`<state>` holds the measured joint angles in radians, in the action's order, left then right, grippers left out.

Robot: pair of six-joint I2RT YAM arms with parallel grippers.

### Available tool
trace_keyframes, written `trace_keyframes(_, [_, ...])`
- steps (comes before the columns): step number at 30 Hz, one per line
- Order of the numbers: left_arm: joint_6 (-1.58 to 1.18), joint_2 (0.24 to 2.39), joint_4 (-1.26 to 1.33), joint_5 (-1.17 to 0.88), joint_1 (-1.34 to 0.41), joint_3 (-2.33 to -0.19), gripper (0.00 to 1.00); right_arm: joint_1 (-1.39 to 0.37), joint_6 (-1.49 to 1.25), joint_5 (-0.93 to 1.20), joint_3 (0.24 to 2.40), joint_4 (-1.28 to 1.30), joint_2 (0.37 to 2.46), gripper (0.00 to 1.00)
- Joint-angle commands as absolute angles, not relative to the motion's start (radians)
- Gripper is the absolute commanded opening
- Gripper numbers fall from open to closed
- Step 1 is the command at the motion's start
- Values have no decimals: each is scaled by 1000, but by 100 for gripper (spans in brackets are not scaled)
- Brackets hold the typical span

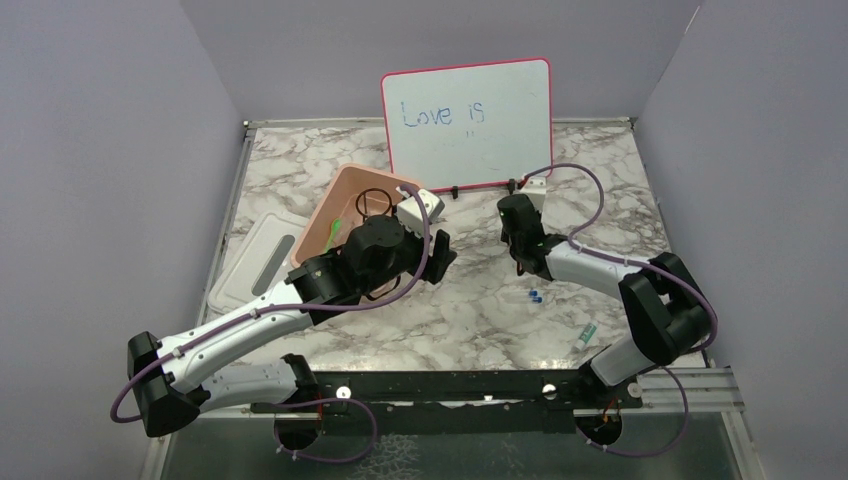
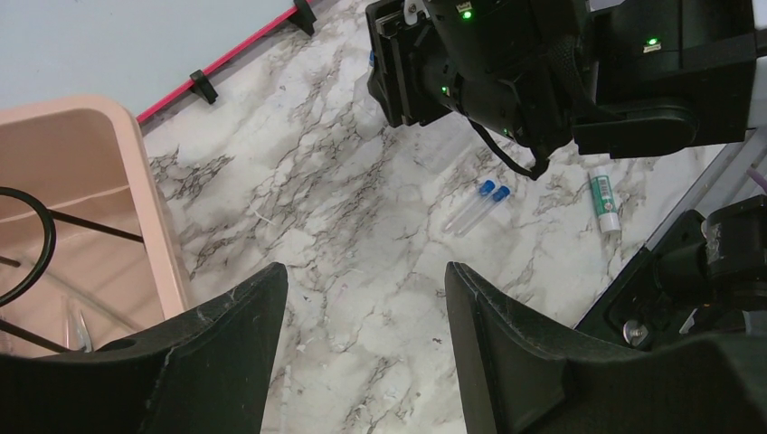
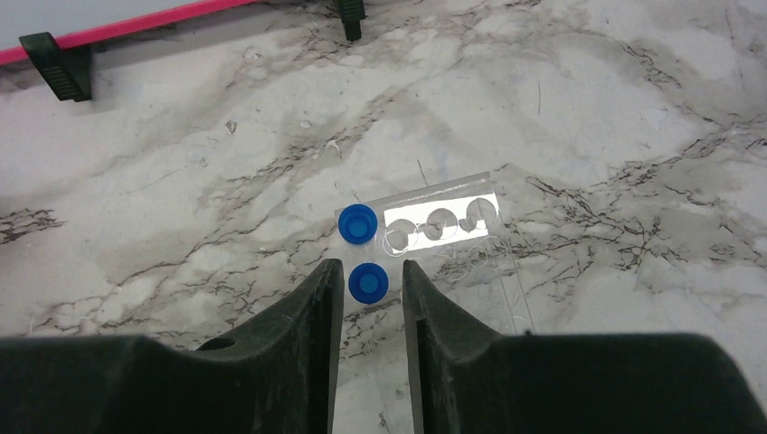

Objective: Organize the chemistry lab equipment

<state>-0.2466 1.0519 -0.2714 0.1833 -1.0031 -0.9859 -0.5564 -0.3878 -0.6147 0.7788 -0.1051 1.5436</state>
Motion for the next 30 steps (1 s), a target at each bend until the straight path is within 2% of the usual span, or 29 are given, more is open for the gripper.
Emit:
trace_keyframes(1, [-252, 1059, -255, 185, -1000, -991, 67, -558, -452, -628, 831, -3, 1514, 47])
trace_keyframes(5, [-254, 1064, -263, 187, -1000, -997, 68, -557, -494, -614, 858, 107, 1439, 59])
trace_keyframes(11, [-266, 1066, -268, 179, -997, -999, 70, -558, -627, -574, 882, 325, 1319, 60])
trace_keyframes(20, [-285, 1068, -260, 160, -997, -987, 72, -556, -1086, -511, 804, 780, 1201, 51])
trace_keyframes(30, [-287, 1079, -259, 143, -997, -983, 73, -556, -1307, -400, 594, 709, 1133, 41])
